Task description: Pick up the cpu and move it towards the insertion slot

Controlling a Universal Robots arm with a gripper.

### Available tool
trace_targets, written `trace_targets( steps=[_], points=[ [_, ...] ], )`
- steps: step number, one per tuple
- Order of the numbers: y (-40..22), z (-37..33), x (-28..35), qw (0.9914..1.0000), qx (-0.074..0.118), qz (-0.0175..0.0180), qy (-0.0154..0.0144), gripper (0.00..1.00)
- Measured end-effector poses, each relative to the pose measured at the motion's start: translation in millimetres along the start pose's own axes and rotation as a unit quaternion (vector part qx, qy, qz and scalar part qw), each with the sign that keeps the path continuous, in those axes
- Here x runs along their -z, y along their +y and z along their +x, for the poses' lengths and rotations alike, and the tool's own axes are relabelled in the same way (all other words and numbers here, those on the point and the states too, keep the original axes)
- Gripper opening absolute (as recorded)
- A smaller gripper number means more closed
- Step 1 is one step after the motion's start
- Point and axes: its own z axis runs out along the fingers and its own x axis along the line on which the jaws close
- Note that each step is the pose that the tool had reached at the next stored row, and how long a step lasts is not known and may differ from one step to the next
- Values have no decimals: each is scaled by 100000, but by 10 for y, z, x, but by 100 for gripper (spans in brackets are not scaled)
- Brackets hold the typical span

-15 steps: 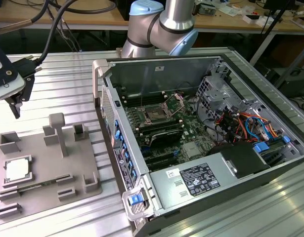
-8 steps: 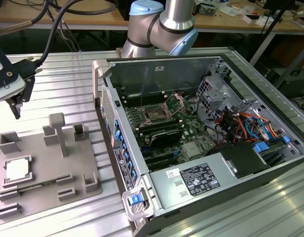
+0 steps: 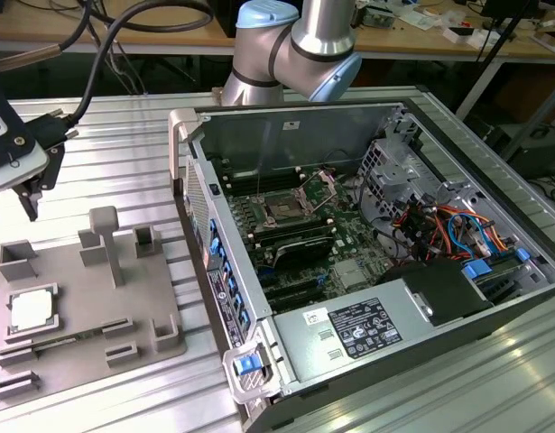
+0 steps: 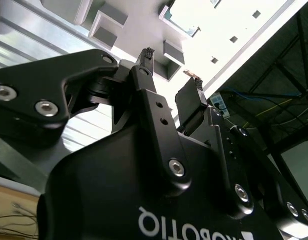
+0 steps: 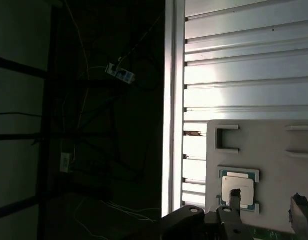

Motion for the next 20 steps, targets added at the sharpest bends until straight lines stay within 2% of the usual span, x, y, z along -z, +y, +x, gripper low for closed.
trace_targets(
  steps=[4, 12, 20],
  points=[
    [-13, 4, -54, 100000, -14, -6, 153, 46],
    [-27, 32, -134, 100000, -10, -8, 156, 46],
    [-37, 42, -242, 100000, -19, -4, 163, 46]
  ],
)
